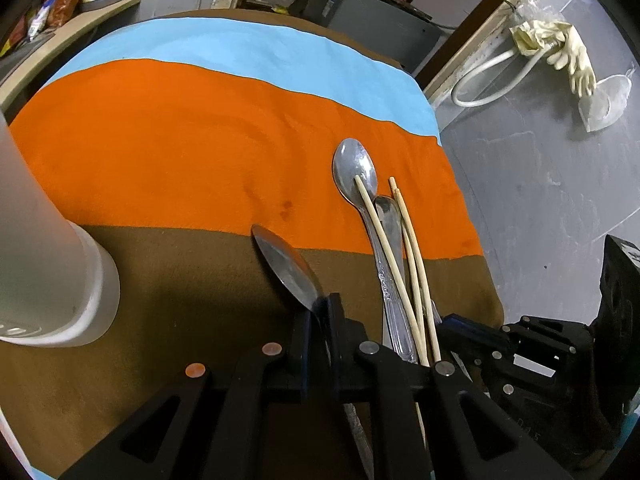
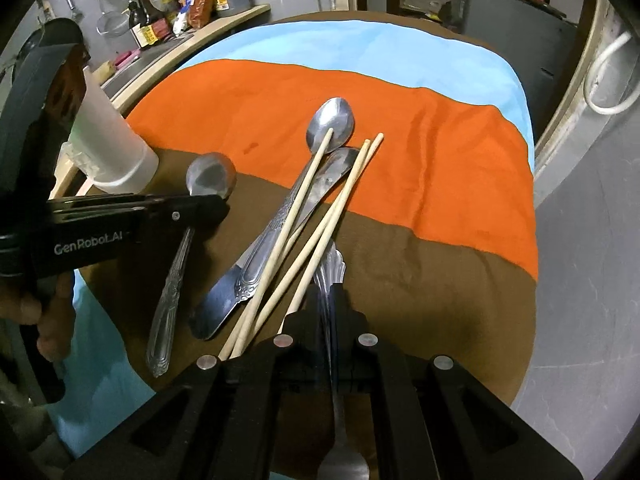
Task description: Organize utensils
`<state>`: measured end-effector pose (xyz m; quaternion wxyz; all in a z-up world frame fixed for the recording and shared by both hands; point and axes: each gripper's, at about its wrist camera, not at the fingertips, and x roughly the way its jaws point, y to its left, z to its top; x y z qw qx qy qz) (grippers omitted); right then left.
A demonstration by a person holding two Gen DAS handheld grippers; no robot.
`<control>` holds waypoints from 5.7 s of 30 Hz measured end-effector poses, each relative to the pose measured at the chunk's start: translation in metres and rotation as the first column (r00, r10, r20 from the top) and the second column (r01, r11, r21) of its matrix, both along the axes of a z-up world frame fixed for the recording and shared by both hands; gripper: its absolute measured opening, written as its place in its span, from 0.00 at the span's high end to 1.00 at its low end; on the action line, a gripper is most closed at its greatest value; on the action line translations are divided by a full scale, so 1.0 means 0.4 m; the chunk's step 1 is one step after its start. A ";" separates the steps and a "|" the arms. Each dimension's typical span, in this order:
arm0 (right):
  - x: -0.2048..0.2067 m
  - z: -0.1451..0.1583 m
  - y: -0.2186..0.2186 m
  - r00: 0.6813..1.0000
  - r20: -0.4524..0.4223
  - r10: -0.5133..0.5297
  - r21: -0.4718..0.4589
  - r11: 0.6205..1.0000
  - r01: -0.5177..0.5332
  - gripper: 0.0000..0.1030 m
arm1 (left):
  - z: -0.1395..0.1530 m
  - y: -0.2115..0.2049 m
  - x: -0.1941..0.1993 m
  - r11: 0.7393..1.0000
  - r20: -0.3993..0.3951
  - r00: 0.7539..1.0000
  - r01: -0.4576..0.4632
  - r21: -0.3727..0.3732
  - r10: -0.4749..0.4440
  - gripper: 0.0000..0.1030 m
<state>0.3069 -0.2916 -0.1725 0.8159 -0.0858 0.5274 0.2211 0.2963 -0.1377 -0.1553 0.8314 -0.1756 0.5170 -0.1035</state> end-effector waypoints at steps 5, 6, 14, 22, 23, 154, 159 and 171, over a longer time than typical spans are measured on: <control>-0.013 0.000 -0.002 0.999 0.002 -0.051 -0.006 0.999 0.051 0.98 | 0.010 0.001 -0.017 1.000 -0.009 1.000 0.006 -0.003 -0.006 0.93; -0.012 -0.006 -0.011 0.998 -0.001 -0.060 0.001 0.998 0.060 0.98 | 0.010 0.003 -0.022 1.000 -0.011 1.000 0.007 -0.007 -0.007 0.93; -0.019 -0.023 -0.040 1.000 -0.022 -0.004 0.040 0.999 0.005 0.82 | 0.003 0.012 -0.040 0.999 -0.021 1.000 0.008 -0.034 -0.008 0.93; -0.030 -0.031 0.011 0.997 0.033 0.071 -0.129 0.989 -0.066 0.85 | 0.008 0.007 -0.043 0.999 -0.020 0.999 0.024 -0.022 -0.025 0.93; -0.028 -0.030 0.011 0.997 0.037 0.063 -0.144 0.988 -0.057 0.92 | 0.010 0.006 -0.044 0.999 -0.019 0.999 0.027 -0.019 -0.028 0.93; 0.044 0.347 0.195 0.918 0.376 -0.128 0.477 0.876 -0.074 0.98 | 0.281 0.578 -0.156 0.941 0.452 0.857 -0.324 0.100 0.247 0.97; -0.013 0.487 0.221 0.841 0.518 -0.156 0.500 0.853 -0.150 0.98 | 0.289 0.569 -0.191 0.948 0.436 0.870 -0.302 0.102 0.231 0.90; -0.052 0.498 0.395 0.752 0.656 -0.065 0.419 0.860 -0.291 0.98 | 0.325 0.586 -0.278 0.925 0.483 0.812 -0.380 0.013 0.327 0.36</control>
